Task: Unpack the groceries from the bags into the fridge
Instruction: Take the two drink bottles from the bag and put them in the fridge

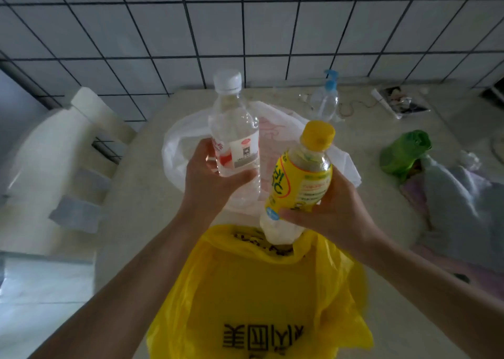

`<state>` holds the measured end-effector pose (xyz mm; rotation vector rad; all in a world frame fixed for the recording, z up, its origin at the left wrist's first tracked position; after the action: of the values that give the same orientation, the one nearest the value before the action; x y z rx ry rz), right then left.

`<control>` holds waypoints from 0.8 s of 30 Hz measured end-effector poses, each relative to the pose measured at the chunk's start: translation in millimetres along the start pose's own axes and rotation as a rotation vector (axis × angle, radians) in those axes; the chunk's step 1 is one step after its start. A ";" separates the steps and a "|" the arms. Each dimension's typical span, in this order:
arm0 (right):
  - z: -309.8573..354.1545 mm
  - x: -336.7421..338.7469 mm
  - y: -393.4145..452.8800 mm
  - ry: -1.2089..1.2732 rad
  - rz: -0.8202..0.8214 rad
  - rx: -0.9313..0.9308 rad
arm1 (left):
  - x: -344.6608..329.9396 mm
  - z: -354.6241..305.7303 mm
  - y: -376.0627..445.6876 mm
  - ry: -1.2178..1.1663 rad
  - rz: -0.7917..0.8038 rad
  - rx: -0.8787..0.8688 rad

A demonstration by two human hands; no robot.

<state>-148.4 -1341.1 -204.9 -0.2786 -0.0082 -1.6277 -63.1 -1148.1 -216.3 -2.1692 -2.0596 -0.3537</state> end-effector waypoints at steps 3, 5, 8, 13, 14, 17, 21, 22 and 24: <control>6.6 -8.5 -39.8 -0.014 0.035 0.007 | 20.9 -14.3 -56.8 0.028 -0.047 0.025; 6.6 -15.9 -66.7 -0.025 0.052 0.007 | 36.8 -14.9 -98.7 0.055 -0.096 0.063; 1.5 -31.4 -103.9 -0.056 0.095 -0.019 | 57.8 -7.6 -165.3 0.039 -0.174 0.172; -11.6 -67.8 -158.2 -0.148 0.198 -0.050 | 89.1 11.1 -272.6 0.039 -0.297 0.304; -13.6 -75.9 -168.0 -0.155 0.218 -0.050 | 95.0 14.4 -290.3 0.045 -0.319 0.322; -19.8 -101.1 -193.6 -0.154 0.276 -0.047 | 110.6 23.6 -338.8 0.024 -0.393 0.380; -24.4 -138.6 -226.0 -0.149 0.333 -0.077 | 134.8 30.9 -392.6 -0.002 -0.455 0.427; -26.2 -148.7 -233.8 -0.151 0.350 -0.091 | 142.5 32.6 -404.9 0.004 -0.473 0.424; -28.9 -170.6 -249.2 -0.171 0.396 -0.116 | 159.7 37.3 -429.9 0.007 -0.520 0.437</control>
<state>-390.0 -1158.6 -223.9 -0.4772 0.0110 -1.2093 -481.7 -958.4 -240.1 -1.3775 -2.3960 0.0475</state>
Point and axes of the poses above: each hand's wrist, its own y-axis towards the middle knuckle, its own x-axis out of the back of the hand, z = x × y, the point moved 4 cm from there along y, towards the middle knuckle, and after that the axes turned 7 degrees about -x, right-handed, at the moved point
